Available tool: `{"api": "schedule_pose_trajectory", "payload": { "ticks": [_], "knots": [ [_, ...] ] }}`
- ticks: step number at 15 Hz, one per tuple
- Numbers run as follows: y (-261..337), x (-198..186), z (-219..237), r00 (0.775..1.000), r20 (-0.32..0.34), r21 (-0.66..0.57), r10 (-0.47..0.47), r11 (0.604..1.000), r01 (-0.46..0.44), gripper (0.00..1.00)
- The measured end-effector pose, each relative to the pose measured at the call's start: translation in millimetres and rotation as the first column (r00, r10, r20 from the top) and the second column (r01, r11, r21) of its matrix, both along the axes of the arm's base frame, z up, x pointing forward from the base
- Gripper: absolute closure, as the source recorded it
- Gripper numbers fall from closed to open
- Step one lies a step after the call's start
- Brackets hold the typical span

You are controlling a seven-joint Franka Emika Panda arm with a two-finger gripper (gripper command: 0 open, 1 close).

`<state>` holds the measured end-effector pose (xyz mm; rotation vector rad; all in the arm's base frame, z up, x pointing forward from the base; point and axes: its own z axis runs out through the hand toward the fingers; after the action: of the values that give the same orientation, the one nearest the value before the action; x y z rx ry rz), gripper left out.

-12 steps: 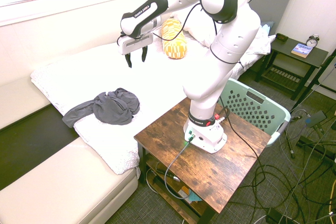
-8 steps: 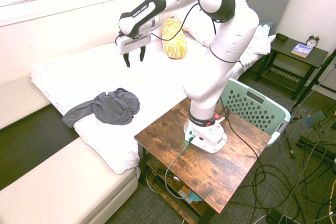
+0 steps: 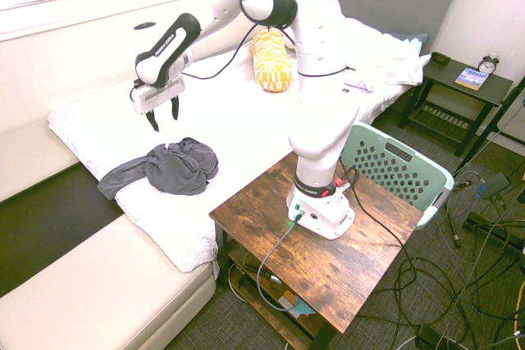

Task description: Put my clothes in the laundry bag

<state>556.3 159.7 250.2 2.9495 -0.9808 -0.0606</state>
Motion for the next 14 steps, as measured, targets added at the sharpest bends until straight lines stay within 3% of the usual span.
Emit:
{"api": "schedule_pose_trajectory", "payload": {
  "ticks": [3, 6, 7, 14],
  "knots": [
    [1, 20, -75, 1.000, -0.023, -0.066, 0.018, 0.998, -0.019, 0.00],
    [6, 19, -116, 0.998, -0.049, -0.110, 0.039, 0.993, -0.044, 0.00],
    [6, 16, -127, 0.998, -0.057, -0.120, 0.039, 0.992, -0.046, 1.00],
    [-2, 12, -166, 0.996, -0.081, -0.154, 0.033, 0.987, -0.045, 1.00]
  ]
}}
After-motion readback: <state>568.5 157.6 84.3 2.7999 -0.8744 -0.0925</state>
